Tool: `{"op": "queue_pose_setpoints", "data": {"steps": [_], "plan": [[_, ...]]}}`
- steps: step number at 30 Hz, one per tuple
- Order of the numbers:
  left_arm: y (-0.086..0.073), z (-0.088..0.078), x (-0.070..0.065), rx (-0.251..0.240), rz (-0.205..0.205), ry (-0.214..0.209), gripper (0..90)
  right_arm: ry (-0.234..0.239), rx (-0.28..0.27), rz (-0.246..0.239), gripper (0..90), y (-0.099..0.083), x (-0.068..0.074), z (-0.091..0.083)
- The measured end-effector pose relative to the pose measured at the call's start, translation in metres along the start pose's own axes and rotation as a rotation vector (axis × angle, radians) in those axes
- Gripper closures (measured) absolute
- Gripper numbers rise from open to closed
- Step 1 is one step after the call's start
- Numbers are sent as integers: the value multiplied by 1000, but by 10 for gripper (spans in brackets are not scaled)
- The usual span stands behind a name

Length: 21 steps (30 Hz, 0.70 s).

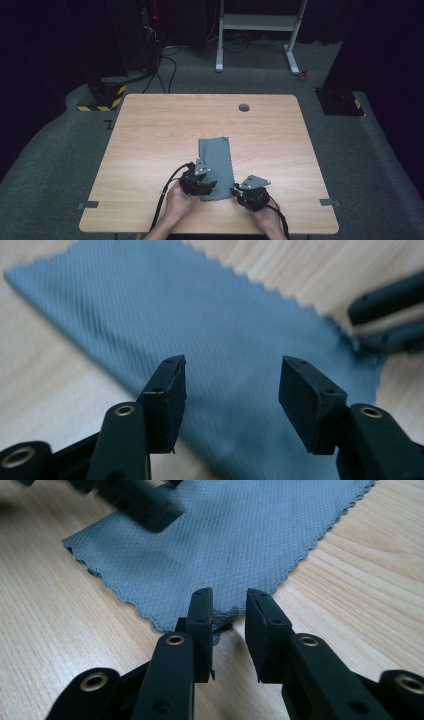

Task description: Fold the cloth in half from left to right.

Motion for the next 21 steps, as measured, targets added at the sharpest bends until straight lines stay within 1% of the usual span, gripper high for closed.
{"op": "queue_pose_setpoints", "data": {"steps": [1,2,4,6,7,13,17,18,19,20,21], "plan": [[-3,-1,-1,-3,-11,7,446,-4,-7,1,726,0,-1,-2],[-6,-2,-1,-2,-13,11,445,-7,-11,12,727,-1,-2,-4],[-10,-4,-3,9,5,30,445,-3,-35,29,723,0,-5,-9],[-13,-6,-4,24,31,47,442,1,-51,36,705,3,-6,-11],[-15,-7,-4,18,35,47,439,1,-56,36,700,5,-5,-10],[-21,-11,-4,5,33,62,439,6,-14,17,679,5,1,2],[-27,-15,-3,-8,35,67,439,-5,0,16,681,0,-1,-2],[-28,-16,-3,-15,27,64,438,-12,0,8,681,-3,-3,-4],[-29,-16,-3,-21,16,61,438,-12,1,15,680,-5,-4,-5],[-30,-17,-2,-25,19,67,438,-10,-1,21,679,-6,-6,-6],[-31,-17,-3,-30,12,61,437,-8,-3,27,679,-7,-7,-7]]}}
Point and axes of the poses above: each handheld gripper's, and its own axes: z roughly forward along the jaws, y roughly out of its top, x roughly to its left, the point moved 5 cm from there along z, roughly forward along the jaws, and after that the axes turned 10 degrees about z, right-handed, at the moved point
